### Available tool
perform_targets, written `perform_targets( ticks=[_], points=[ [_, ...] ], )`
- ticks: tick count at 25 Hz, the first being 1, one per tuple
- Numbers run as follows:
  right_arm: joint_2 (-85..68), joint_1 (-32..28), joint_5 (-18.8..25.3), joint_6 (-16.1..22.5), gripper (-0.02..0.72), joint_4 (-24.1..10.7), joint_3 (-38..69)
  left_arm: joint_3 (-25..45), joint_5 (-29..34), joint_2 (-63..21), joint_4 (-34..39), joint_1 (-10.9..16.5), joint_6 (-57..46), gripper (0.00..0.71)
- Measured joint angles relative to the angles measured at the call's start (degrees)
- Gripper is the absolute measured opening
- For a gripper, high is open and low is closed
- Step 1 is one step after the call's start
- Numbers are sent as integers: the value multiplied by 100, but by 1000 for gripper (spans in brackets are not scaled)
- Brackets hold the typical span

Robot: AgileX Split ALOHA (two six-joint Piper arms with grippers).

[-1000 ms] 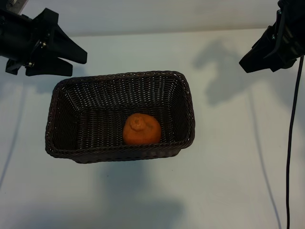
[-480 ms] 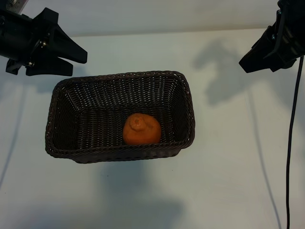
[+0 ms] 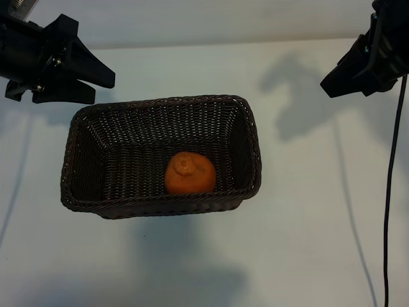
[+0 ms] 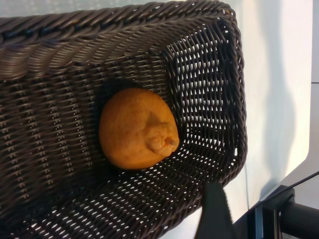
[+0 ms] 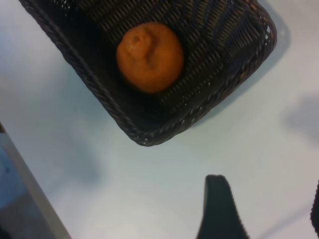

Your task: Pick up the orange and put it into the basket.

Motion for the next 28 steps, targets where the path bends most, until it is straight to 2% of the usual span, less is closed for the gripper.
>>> perform_targets(
  ticks=[6,28],
  points=[
    [0,0,0,127,436,0,0,0,-29,0,7,0,0,523],
    [-4,0,0,136,435,34,0,0,-57,0,34,0,-3,523]
  ],
)
